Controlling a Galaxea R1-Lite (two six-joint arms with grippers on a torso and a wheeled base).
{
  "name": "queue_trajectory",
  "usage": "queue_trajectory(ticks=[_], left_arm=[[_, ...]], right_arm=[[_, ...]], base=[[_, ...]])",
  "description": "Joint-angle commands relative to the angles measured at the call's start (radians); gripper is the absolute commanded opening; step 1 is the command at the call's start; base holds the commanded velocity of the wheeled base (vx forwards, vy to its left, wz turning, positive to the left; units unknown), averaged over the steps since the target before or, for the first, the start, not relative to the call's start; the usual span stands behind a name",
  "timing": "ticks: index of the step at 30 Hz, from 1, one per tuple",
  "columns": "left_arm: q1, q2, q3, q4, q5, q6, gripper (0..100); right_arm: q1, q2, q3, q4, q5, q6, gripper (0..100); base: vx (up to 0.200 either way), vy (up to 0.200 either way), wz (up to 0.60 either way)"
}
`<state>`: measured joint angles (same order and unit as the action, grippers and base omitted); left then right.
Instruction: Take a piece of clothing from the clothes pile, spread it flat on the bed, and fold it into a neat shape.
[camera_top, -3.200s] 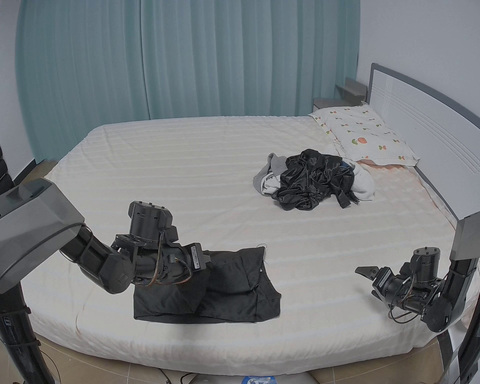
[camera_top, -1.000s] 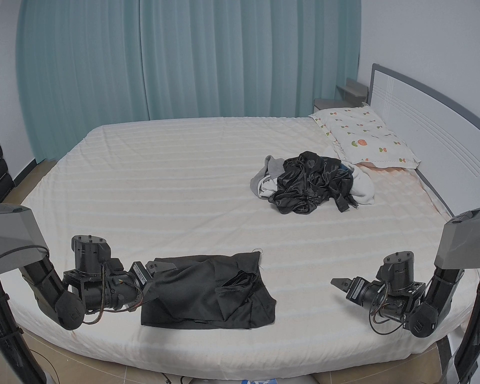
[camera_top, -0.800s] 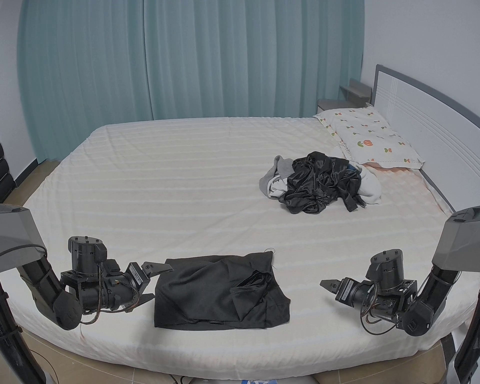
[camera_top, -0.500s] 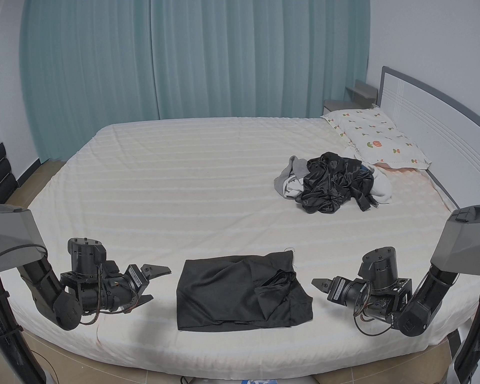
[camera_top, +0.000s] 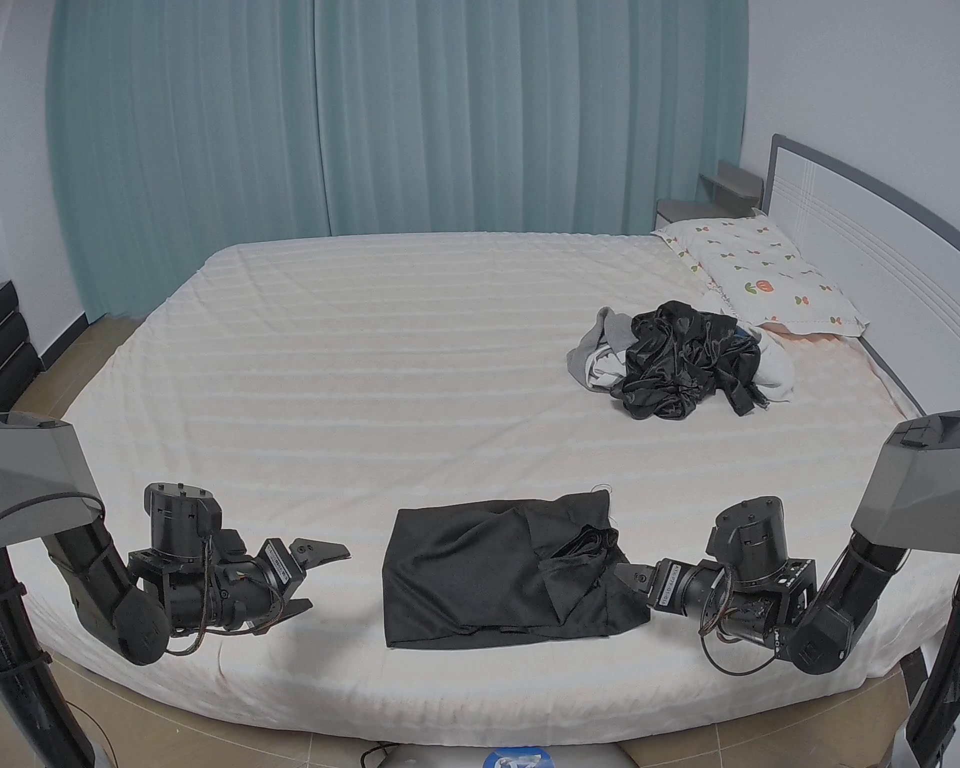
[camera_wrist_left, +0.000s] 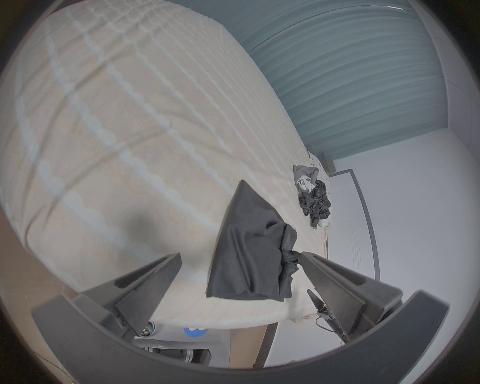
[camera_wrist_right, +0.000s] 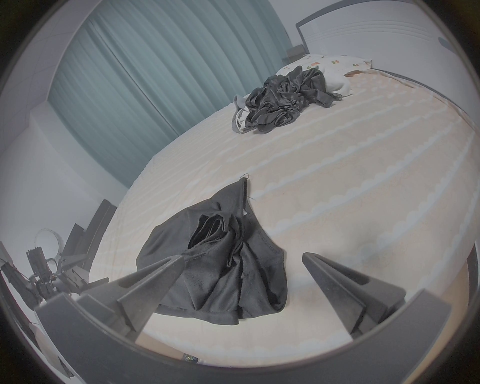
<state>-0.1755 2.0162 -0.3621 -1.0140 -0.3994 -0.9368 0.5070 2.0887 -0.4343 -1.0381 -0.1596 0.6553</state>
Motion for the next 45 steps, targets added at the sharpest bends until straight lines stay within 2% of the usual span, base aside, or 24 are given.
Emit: queue_trajectory(ticks=[1, 7, 13, 21, 26, 33, 36, 45], left_arm=[[-0.001, 0.022, -0.012, -0.001, 0.001, -0.002, 100], [0.001, 0.026, -0.031, -0.001, 0.011, -0.007, 100], [0.021, 0.027, -0.032, -0.015, 0.01, -0.01, 100], [0.039, 0.064, -0.063, -0.015, 0.013, -0.008, 100], [0.042, 0.084, -0.072, -0.017, 0.014, -0.004, 100], [0.041, 0.085, -0.072, -0.015, 0.013, 0.0, 100], [0.039, 0.087, -0.069, -0.017, 0.014, 0.003, 100], [0.037, 0.09, -0.064, -0.018, 0.014, 0.003, 100]], right_arm=[[0.002, 0.008, -0.015, 0.001, 0.0, -0.003, 100], [0.019, 0.044, -0.07, 0.032, -0.017, -0.026, 100], [0.057, 0.071, -0.175, 0.121, -0.049, -0.065, 100], [0.077, 0.146, -0.333, 0.225, -0.141, -0.171, 100], [0.077, 0.197, -0.397, 0.257, -0.204, -0.23, 100], [0.064, 0.195, -0.406, 0.294, -0.253, -0.283, 100], [0.042, 0.203, -0.406, 0.305, -0.294, -0.301, 100], [-0.018, 0.206, -0.373, 0.302, -0.301, -0.303, 100]], base=[[0.0, 0.0, 0.0], [0.0, 0.0, 0.0], [0.0, 0.2, 0.0], [0.0, 0.2, 0.0], [0.0, 0.0, 0.0], [0.0, 0.0, 0.0], [0.0, 0.0, 0.0], [0.0, 0.0, 0.0]])
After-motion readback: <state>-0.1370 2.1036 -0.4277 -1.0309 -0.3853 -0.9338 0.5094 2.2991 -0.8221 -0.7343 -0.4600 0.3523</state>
